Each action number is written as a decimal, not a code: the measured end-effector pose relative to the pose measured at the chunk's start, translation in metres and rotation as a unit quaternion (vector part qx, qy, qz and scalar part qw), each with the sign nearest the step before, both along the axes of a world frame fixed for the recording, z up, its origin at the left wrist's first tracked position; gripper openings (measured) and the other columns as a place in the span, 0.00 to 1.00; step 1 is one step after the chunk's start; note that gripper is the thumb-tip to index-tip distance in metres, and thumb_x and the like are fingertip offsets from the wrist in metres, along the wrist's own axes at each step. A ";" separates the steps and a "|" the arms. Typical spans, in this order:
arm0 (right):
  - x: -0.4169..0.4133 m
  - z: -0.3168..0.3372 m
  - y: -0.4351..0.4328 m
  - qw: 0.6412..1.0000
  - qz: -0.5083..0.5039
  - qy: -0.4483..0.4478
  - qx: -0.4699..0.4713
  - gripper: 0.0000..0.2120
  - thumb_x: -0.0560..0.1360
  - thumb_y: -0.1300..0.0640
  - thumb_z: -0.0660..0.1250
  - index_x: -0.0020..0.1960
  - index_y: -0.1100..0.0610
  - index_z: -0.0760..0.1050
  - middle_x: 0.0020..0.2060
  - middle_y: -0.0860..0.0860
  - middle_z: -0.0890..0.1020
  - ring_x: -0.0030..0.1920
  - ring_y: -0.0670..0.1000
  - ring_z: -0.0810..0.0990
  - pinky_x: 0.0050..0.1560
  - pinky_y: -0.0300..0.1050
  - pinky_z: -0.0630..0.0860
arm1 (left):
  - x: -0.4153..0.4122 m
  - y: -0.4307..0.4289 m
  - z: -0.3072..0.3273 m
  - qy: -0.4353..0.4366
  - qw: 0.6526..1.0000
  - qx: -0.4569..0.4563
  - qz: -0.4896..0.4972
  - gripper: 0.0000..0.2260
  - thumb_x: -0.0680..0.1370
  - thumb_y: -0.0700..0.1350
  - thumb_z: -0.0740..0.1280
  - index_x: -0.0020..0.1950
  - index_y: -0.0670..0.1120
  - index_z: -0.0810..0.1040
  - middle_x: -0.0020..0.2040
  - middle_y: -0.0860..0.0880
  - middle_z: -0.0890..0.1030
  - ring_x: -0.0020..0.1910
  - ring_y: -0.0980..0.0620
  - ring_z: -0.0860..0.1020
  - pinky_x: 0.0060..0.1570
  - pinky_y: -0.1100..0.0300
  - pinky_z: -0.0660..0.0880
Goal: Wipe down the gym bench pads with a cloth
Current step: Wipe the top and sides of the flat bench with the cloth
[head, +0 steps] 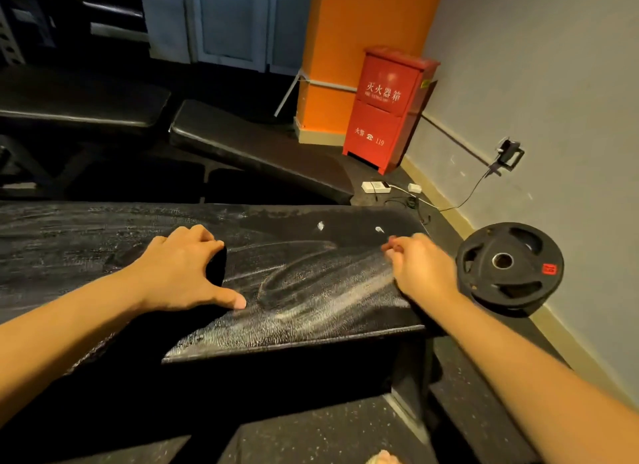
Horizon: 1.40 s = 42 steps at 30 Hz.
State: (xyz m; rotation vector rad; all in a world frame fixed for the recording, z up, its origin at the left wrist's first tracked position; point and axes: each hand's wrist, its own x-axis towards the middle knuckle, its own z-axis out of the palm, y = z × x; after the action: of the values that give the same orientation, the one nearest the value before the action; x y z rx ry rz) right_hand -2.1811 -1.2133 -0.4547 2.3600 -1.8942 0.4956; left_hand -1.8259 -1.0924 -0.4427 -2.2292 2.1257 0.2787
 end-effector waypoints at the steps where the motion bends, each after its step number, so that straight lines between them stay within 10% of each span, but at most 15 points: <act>1: -0.009 0.001 -0.024 0.999 -0.045 0.000 0.001 0.10 0.81 0.50 0.63 0.57 0.44 0.83 0.57 0.48 0.81 0.55 0.56 0.82 0.50 0.51 0.79 | 0.001 0.000 -0.002 -0.001 1.000 0.001 -0.003 0.66 0.50 0.89 0.46 0.79 0.51 0.66 0.70 0.54 0.66 0.68 0.51 0.65 0.67 0.49 0.67; 5: 0.057 -0.002 -0.048 0.997 -0.062 -0.028 -0.017 0.11 0.78 0.54 0.65 0.56 0.50 0.84 0.55 0.53 0.82 0.53 0.59 0.83 0.47 0.50 0.80 | 0.000 -0.001 -0.003 -0.001 1.000 0.013 -0.001 0.66 0.51 0.88 0.48 0.81 0.50 0.61 0.70 0.55 0.63 0.69 0.52 0.63 0.68 0.50 0.66; 11: 0.150 0.003 0.081 0.950 0.307 -0.019 0.062 0.12 0.83 0.50 0.61 0.62 0.46 0.79 0.51 0.50 0.76 0.49 0.54 0.78 0.44 0.49 0.74 | 0.000 0.002 -0.003 0.011 1.000 0.000 0.005 0.66 0.51 0.88 0.48 0.82 0.51 0.61 0.70 0.58 0.64 0.69 0.54 0.62 0.69 0.51 0.65; 19: 0.024 0.003 -0.068 0.996 -0.089 0.015 -0.022 0.11 0.80 0.53 0.64 0.58 0.48 0.83 0.57 0.55 0.81 0.53 0.60 0.82 0.46 0.49 0.75 | 0.001 0.002 -0.008 0.023 1.000 -0.010 -0.003 0.65 0.53 0.87 0.49 0.82 0.51 0.60 0.69 0.58 0.62 0.69 0.54 0.60 0.70 0.51 0.65; 27: 0.167 -0.004 0.060 0.954 0.295 -0.027 0.045 0.12 0.83 0.49 0.61 0.63 0.45 0.79 0.51 0.49 0.76 0.48 0.53 0.79 0.45 0.49 0.75 | -0.001 0.013 -0.005 0.064 0.997 -0.043 -0.002 0.61 0.57 0.86 0.55 0.81 0.48 0.63 0.71 0.57 0.64 0.69 0.55 0.62 0.70 0.53 0.66; 35: 0.081 0.007 -0.067 0.999 -0.033 0.023 0.001 0.10 0.81 0.52 0.63 0.56 0.53 0.82 0.53 0.56 0.83 0.50 0.61 0.83 0.41 0.48 0.74 | 0.011 0.041 0.009 0.111 0.991 -0.075 0.014 0.42 0.66 0.79 0.64 0.71 0.53 0.74 0.66 0.60 0.72 0.66 0.58 0.68 0.67 0.57 0.67; 42: 0.296 -0.003 0.044 0.963 0.259 -0.039 0.064 0.12 0.82 0.53 0.64 0.63 0.52 0.80 0.57 0.54 0.77 0.55 0.59 0.80 0.46 0.48 0.72 | 0.060 0.064 -0.001 0.034 0.993 -0.066 0.092 0.55 0.57 0.86 0.53 0.68 0.49 0.75 0.67 0.57 0.74 0.66 0.53 0.72 0.64 0.53 0.71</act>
State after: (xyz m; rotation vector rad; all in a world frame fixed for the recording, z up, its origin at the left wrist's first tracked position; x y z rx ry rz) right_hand -1.8853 -1.1696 -0.4581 2.9676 -1.3471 0.5143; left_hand -1.7656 -1.0283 -0.4437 -2.5313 2.0285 0.2317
